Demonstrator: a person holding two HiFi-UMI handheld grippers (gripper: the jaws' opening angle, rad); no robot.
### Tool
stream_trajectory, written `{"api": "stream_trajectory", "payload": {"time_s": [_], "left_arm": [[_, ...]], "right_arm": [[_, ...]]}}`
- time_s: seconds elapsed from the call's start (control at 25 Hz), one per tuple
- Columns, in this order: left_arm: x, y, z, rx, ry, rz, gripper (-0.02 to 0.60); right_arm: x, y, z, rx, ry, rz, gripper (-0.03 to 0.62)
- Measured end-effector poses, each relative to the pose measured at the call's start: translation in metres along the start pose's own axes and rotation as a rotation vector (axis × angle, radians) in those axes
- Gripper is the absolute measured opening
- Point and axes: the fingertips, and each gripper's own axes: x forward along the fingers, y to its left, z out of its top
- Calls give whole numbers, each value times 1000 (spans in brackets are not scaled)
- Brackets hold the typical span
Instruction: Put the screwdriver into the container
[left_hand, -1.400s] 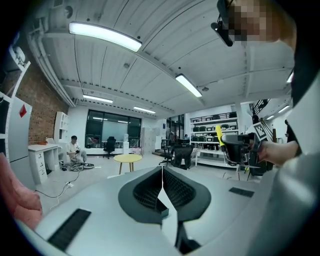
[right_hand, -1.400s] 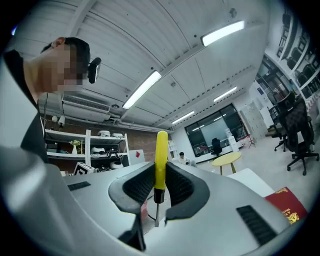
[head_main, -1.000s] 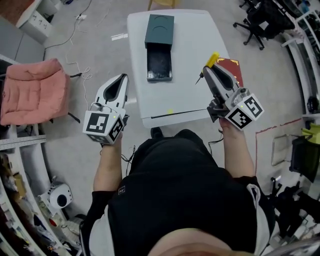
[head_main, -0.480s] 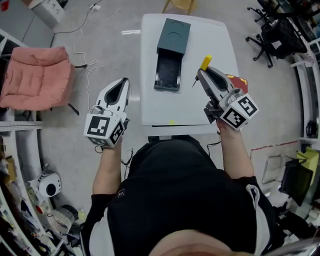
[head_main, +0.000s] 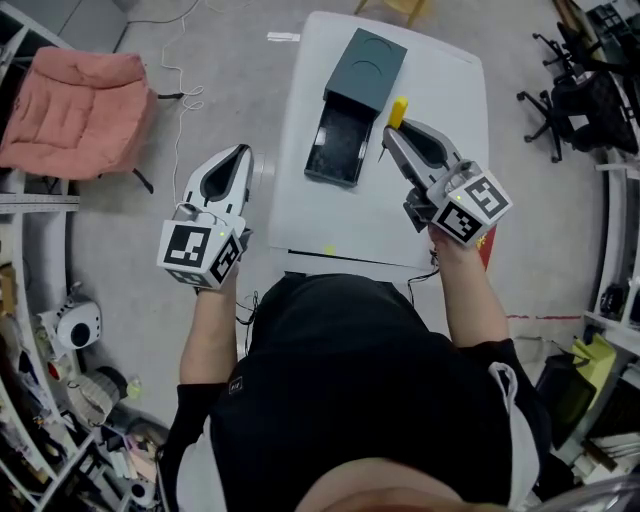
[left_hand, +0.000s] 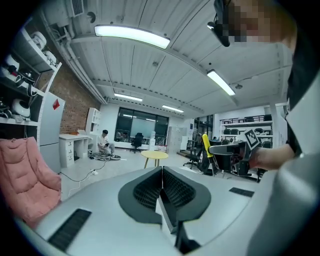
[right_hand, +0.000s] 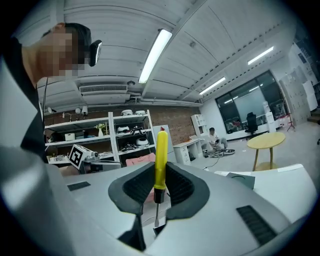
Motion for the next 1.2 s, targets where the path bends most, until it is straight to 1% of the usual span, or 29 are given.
{"api": "stream_trajectory", "payload": {"time_s": [0.2,0.28,0.36,0.48,0.72,0.88,1.08,1.2], "left_arm": [[4,6,-10,-24,21,45,18],[4,10,-15,-35,29,61,18],[4,13,-21,-47,36,75,18],[3,19,-29,-65,49,93,18],[1,29,-43,-97,68,118,18],[1,38,-52,-114,76,123,18],[2,40,-61,-128,85,124,18],[1,43,-65,-137,92,127,18]], "right_arm": [[20,-16,-16,-23,76,43,78],[28,-20,-25,-43,115,46,80],[37,-22,-34,-70,163,50,80],[52,-26,-51,-128,229,82,80],[74,-34,-78,-128,317,112,80],[87,-39,-103,-161,390,133,80],[93,-43,-139,-251,529,176,80],[97,-48,-160,-312,627,184,80]]}}
